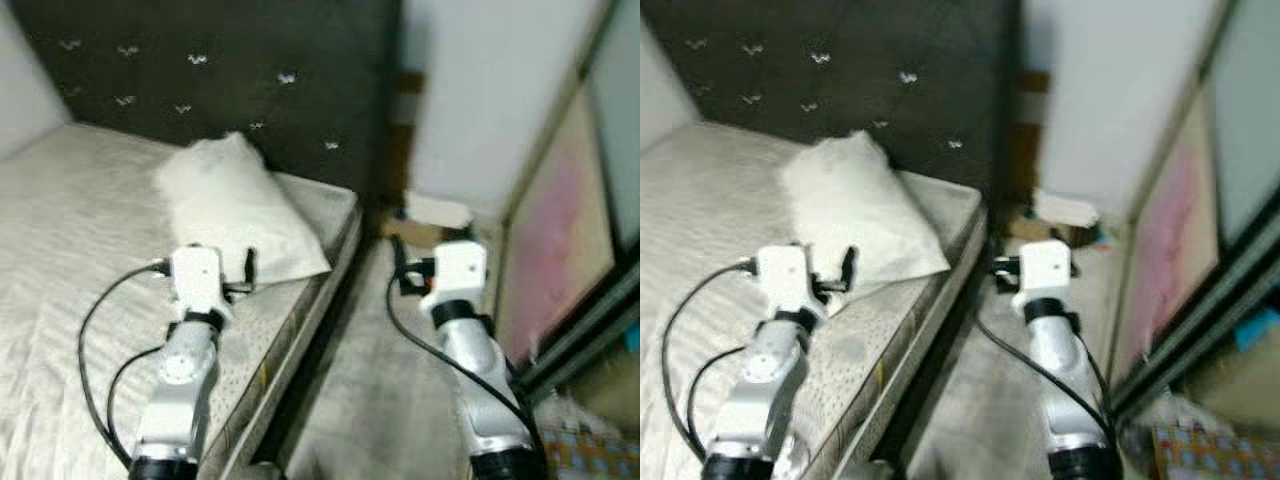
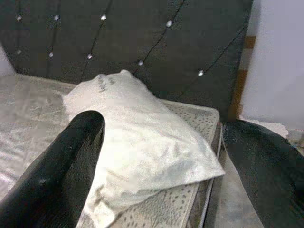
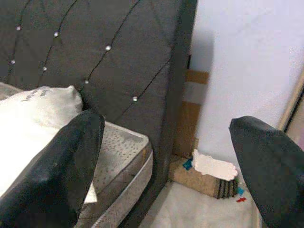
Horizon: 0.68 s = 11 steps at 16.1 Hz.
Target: Clean up the room
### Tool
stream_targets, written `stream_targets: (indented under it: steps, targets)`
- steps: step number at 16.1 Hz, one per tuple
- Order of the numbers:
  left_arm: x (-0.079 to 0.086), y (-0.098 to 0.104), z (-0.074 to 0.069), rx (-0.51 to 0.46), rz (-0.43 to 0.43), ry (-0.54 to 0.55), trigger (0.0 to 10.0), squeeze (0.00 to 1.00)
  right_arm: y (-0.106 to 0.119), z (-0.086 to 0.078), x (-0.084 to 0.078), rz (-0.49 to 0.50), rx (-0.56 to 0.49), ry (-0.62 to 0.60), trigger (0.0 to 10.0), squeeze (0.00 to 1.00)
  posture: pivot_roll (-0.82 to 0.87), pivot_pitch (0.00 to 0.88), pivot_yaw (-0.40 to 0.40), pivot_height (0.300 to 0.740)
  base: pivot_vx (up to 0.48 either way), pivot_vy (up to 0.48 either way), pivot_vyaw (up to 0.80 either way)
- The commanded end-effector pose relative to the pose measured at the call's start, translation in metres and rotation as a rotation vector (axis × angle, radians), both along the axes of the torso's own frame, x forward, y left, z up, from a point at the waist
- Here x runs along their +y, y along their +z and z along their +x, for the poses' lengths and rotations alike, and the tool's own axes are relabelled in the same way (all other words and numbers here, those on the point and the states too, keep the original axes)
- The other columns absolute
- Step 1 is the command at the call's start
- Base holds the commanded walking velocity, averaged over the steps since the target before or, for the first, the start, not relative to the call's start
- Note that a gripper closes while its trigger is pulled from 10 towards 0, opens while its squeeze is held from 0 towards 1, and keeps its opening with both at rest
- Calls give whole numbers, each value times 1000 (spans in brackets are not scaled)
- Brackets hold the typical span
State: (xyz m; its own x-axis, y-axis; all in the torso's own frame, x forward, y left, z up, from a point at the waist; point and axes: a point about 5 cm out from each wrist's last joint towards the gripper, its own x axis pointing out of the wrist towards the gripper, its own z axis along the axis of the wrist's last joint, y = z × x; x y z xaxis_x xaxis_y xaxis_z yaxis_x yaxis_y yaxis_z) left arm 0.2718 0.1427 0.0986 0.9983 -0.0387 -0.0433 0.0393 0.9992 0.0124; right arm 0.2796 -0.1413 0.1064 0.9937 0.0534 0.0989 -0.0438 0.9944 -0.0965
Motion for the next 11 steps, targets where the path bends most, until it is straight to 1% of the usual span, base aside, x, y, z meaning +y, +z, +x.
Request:
stream_targets:
  steps: [1,6,8,10,11]
  targets:
    - [7,0,1,3,26,14,10000,0,3,2,6,12,-12,14,10000,0,16,0,-5,740,0,0,800]
    - [6,1,2,-6,26,15,10000,0,2,1,6,14,-11,18,10000,0,16,0,-4,740,0,0,800]
    - [6,1,2,-7,42,24,10000,0,2,1,6,15,-10,21,10000,0,16,0,-5,740,0,0,800]
    - [4,-1,1,10,20,28,10000,0,1,1,7,15,-9,23,10000,0,17,0,-7,740,0,0,800]
    - [2,-1,1,5,36,17,10000,0,1,2,7,14,-10,23,10000,0,16,0,-6,740,0,0,800]
